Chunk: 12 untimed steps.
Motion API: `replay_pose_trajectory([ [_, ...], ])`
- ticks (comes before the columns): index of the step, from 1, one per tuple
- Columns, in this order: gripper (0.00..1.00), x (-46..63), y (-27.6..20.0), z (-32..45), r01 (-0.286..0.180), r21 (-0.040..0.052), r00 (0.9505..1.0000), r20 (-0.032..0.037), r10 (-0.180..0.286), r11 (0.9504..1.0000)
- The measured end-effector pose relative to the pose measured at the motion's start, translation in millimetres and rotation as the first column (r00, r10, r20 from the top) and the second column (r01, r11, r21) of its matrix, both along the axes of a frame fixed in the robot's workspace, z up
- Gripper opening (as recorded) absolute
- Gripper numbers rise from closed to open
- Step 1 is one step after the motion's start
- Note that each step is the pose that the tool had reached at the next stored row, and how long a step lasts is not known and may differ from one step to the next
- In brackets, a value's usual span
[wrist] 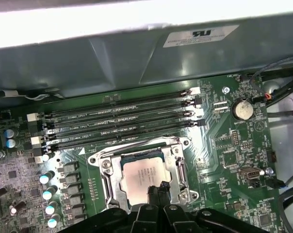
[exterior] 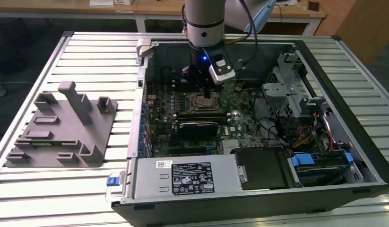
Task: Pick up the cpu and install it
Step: 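Install the second cpu locking lever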
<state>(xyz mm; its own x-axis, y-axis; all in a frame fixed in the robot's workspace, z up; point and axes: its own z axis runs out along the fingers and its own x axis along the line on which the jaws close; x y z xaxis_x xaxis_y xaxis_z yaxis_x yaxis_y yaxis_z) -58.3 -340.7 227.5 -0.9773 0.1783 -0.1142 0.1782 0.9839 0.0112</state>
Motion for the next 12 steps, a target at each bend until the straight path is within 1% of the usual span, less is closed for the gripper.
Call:
replay_pose_trajectory([
  [6,0.11,0.0,-0.3,0.7,0.0,-0.0006,1.0,-0.0001,0.0,1.0],
  [9,0.11,0.0,-2.2,0.6,0.0,-0.0006,1.0,0.0,0.0,1.0],
  [10,0.11,0.0,-3.6,0.7,0.0,-0.0006,1.0,0.0,0.0,1.0],
  [12,0.11,-0.2,-5.0,0.6,0.0,-0.0007,1.0,0.0,0.0,1.0],
])
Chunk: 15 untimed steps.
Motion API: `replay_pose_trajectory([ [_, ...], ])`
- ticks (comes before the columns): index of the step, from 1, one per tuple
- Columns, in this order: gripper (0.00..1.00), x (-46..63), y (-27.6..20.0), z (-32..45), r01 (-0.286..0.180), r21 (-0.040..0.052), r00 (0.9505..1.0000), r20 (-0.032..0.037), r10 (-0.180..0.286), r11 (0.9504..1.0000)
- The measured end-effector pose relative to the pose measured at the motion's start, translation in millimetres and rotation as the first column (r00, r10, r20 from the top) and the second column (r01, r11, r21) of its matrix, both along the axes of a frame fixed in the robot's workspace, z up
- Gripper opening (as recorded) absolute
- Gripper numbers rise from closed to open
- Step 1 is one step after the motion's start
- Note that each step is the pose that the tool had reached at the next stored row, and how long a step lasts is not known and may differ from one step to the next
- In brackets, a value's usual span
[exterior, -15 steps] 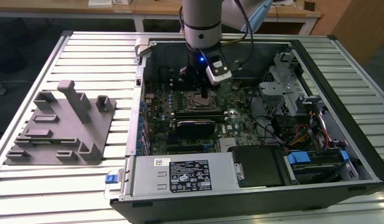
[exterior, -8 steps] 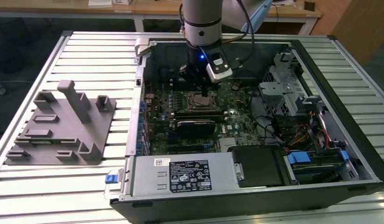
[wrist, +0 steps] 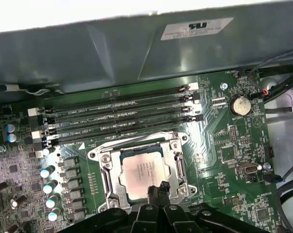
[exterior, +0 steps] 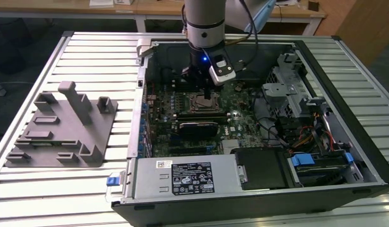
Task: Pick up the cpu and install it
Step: 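Install the second cpu locking lever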
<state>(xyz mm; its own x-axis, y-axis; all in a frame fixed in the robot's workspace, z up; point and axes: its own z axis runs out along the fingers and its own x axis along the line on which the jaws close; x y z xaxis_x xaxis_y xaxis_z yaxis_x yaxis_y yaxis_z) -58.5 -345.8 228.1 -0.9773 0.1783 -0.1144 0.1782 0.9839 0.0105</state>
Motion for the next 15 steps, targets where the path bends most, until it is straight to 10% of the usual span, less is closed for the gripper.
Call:
replay_pose_trajectory([
  [15,0.11,10.8,-19.7,0.0,0.0,-0.0077,1.0,-0.0017,0.0,1.0],
])
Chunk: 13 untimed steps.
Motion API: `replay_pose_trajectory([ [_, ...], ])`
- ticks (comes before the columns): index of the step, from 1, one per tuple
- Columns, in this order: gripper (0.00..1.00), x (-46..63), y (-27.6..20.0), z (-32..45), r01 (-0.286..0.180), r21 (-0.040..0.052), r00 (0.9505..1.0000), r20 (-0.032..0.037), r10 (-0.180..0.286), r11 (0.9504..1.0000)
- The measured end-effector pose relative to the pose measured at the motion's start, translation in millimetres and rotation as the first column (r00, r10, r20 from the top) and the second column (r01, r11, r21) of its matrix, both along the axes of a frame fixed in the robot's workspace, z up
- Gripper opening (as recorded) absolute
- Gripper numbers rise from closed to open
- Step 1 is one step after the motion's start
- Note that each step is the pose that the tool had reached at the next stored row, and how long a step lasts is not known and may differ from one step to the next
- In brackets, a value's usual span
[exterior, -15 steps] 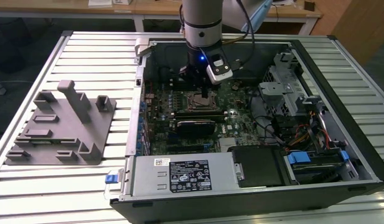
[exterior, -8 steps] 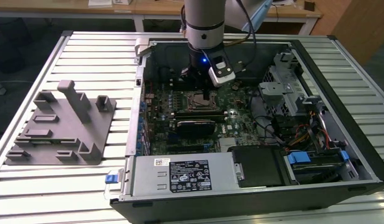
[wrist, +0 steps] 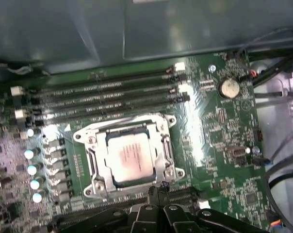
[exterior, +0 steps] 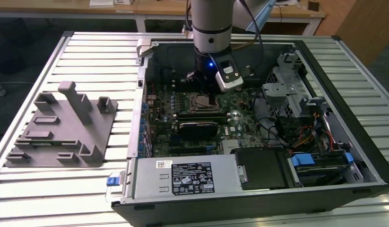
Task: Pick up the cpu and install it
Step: 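Install the second cpu locking lever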
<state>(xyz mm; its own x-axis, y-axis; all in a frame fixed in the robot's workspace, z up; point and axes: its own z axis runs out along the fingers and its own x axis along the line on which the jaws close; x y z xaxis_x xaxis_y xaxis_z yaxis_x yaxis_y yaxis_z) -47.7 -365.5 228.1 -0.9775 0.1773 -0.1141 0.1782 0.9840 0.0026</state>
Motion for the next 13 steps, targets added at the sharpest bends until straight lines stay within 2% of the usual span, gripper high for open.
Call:
replay_pose_trajectory([
  [6,0.11,-0.5,-10.6,-0.3,-0.001,0.0001,1.0,0.0001,0.001,1.0],
  [13,0.11,-10.1,-14.7,-5.0,-0.02,0.0038,0.9998,0.0003,0.02,0.9998],
])
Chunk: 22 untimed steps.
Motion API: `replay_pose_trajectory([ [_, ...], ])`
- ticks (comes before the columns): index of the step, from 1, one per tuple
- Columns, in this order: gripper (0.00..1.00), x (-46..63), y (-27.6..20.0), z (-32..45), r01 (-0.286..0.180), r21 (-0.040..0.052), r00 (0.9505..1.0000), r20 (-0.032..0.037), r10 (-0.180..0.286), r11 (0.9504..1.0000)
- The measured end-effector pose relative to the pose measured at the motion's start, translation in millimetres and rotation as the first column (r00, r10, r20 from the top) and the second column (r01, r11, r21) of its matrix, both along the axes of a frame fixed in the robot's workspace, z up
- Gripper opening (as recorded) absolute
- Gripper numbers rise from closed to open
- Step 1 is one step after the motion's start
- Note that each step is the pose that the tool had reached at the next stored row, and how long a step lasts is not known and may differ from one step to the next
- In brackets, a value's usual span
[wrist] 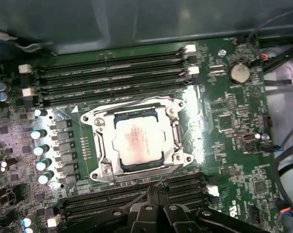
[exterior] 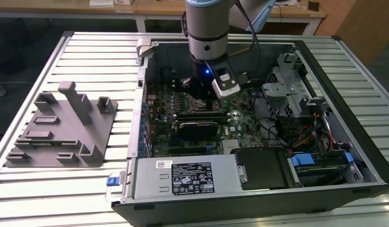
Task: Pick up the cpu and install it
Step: 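Install the second cpu locking lever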
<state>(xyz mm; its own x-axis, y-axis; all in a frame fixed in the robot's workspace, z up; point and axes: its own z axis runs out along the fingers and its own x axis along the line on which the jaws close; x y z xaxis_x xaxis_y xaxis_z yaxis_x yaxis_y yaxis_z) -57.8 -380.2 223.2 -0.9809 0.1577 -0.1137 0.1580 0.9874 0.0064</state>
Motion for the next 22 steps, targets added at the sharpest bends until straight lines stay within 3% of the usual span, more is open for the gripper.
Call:
replay_pose_trajectory([
  [3,0.11,-0.6,-0.2,-1.1,-0.029,0.0,0.9996,-0.0003,0.029,0.9996],
  [7,0.11,-0.9,-0.2,-1.7,-0.034,0.0,0.9994,-0.0011,0.034,0.9994],
  [8,0.11,-0.9,-0.3,-2.4,-0.036,0.0,0.9993,-0.0066,0.036,0.9993],
  [10,0.11,-0.9,-0.4,-3.8,-0.04,0.0006,0.9989,-0.0242,0.04,0.9992],
  [14,0.11,-0.9,-0.4,-5.8,-0.045,0.0027,0.9962,-0.0741,0.045,0.999],
  [15,0.11,-0.9,-0.4,-6.3,-0.046,0.003,0.9957,-0.0801,0.046,0.9989],
  [19,0.11,-1.0,-2.1,-8.1,-0.047,0.0034,0.995,-0.0882,0.047,0.9989],
  [22,0.11,-0.9,-4.5,-10.5,-0.049,0.0043,0.9937,-0.1006,0.049,0.9988],
])
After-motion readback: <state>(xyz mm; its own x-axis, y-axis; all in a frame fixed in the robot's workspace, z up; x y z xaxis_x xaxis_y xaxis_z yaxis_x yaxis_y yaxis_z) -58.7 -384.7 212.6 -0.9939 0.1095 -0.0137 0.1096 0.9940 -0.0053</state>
